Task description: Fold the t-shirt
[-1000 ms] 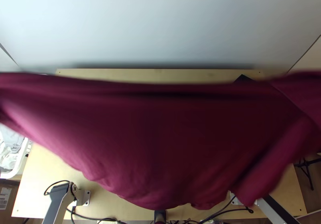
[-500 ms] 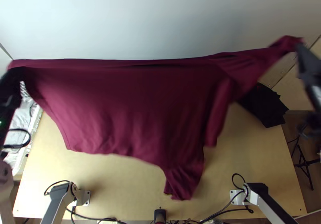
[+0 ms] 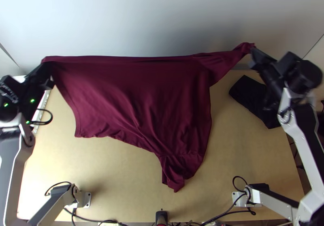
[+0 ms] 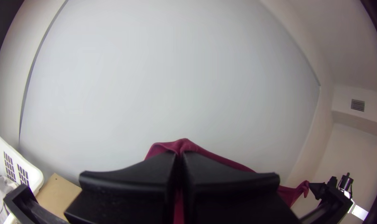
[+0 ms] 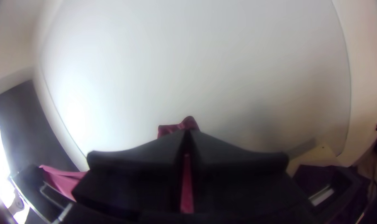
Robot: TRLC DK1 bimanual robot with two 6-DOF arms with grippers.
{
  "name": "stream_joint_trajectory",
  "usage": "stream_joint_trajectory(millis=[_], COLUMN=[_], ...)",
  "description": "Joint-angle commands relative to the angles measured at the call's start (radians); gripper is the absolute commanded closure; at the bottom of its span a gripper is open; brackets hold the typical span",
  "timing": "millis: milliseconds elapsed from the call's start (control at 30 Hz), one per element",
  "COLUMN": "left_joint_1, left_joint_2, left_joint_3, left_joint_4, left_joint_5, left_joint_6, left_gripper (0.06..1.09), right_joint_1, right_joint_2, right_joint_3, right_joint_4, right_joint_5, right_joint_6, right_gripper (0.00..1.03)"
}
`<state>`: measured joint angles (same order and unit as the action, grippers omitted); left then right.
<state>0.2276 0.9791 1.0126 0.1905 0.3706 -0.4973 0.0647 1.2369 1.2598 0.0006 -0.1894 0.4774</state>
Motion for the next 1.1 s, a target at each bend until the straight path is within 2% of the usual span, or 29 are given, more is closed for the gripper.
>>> stream_joint_trajectory(millis=[0,333,567,1067], left_joint_1=[-0.042,-0.100,-0.140,-0.119], left_joint_2=[0.190,0.495,0.747,1.053], left_joint_3=[-0.034,0.073,0.175,0.485], left_joint_4=[0.148,0.233,0.282,0.274], left_joint_5=[-0.032,-0.058,-0.087,-0.176], left_joint_6=[0.063,0.184,0.307,0.313], left_gripper=[1.05,1.05,1.05,1.05], right_joint_1=[0.034,0.089,0.095,0.060], right_joint_2=[0.184,0.484,0.705,1.039], right_joint_3=[-0.013,0.173,0.417,0.920], right_joint_4=[0.128,0.173,0.157,-0.004], right_joint_5=[0.044,0.080,0.108,0.156], right_joint_6=[-0.074,-0.169,-0.221,-0.247], right_gripper=[1.00,1.00,1.00,1.00])
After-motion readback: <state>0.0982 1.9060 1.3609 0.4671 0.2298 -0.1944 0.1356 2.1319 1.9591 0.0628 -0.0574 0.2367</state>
